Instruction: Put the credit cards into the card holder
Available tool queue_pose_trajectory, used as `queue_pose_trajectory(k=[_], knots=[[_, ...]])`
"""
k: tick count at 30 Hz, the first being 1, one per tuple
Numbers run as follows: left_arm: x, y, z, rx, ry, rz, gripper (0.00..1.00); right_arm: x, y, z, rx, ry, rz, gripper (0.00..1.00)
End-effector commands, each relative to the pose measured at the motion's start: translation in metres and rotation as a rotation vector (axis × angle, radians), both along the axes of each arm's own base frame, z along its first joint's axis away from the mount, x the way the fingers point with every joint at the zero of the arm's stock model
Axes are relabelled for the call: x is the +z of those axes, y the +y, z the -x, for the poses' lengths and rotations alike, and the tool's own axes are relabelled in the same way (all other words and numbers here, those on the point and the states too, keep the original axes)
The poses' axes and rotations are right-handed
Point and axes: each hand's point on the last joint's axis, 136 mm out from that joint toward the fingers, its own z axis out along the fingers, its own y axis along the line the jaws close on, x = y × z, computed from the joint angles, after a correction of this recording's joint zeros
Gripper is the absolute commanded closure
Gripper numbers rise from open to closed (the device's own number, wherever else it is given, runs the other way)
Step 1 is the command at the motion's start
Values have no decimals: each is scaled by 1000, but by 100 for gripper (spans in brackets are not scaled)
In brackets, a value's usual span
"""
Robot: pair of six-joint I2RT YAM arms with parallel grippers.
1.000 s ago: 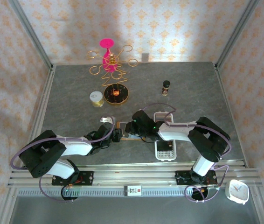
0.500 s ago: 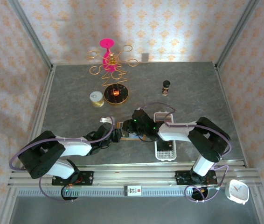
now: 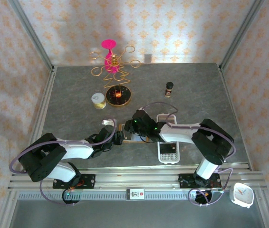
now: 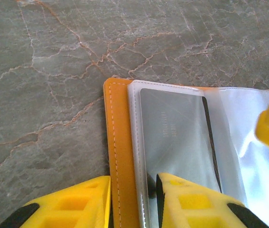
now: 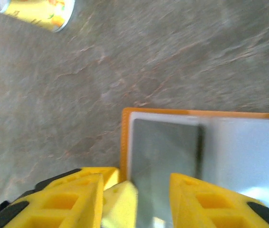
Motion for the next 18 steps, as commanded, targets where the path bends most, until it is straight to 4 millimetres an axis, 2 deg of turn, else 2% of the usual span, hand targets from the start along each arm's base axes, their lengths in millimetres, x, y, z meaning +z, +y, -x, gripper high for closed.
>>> queue_pose_trajectory(k=[1, 6, 11, 18], knots=[[3, 6, -1, 24, -20, -11, 69, 3, -32, -6, -69, -68, 149, 56], [3, 5, -1, 20, -20, -4, 69, -4, -46, -8, -94, -83, 220, 50], [3, 5, -1, 20, -19, -5, 69, -19, -45, -9, -76, -55, 262, 50], [3, 5, -1, 18, -21, -7, 69, -31, -57, -8, -99, -44, 320, 49]])
